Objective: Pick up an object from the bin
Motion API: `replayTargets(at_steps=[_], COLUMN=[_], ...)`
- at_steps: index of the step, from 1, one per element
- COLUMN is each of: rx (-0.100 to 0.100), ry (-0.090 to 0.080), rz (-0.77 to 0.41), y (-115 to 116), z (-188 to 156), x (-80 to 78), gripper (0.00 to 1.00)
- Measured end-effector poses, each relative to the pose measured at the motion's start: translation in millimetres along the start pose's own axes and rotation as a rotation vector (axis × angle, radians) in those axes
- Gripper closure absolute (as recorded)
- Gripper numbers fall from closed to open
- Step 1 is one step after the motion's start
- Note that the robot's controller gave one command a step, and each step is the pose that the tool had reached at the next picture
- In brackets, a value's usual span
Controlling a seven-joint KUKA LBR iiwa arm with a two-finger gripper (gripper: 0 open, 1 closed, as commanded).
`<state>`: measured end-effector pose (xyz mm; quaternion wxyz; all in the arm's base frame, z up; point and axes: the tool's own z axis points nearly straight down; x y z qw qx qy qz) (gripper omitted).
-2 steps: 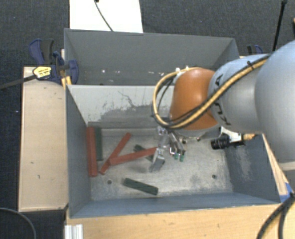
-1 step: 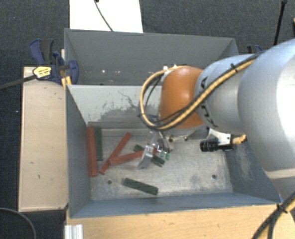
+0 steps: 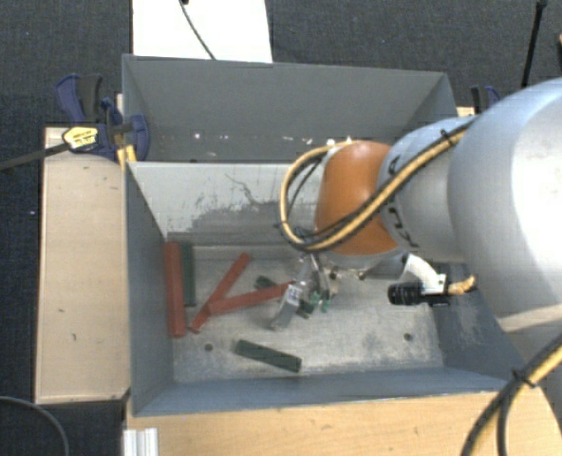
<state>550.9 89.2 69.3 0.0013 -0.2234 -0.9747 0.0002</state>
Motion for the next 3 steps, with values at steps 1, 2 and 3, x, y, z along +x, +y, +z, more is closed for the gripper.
replayTargets(at_steps=[1, 2, 3], rx=[-0.004, -0.004, -0.007], ry=[-0.005, -0.005, -0.009], rz=[0.065, 0.065, 0.06], y=[18.4, 18.0, 19.0], z=[-1.1, -1.2, -101.4], x=[10.4, 10.1, 8.5], gripper=[0.0, 1.0, 1.0])
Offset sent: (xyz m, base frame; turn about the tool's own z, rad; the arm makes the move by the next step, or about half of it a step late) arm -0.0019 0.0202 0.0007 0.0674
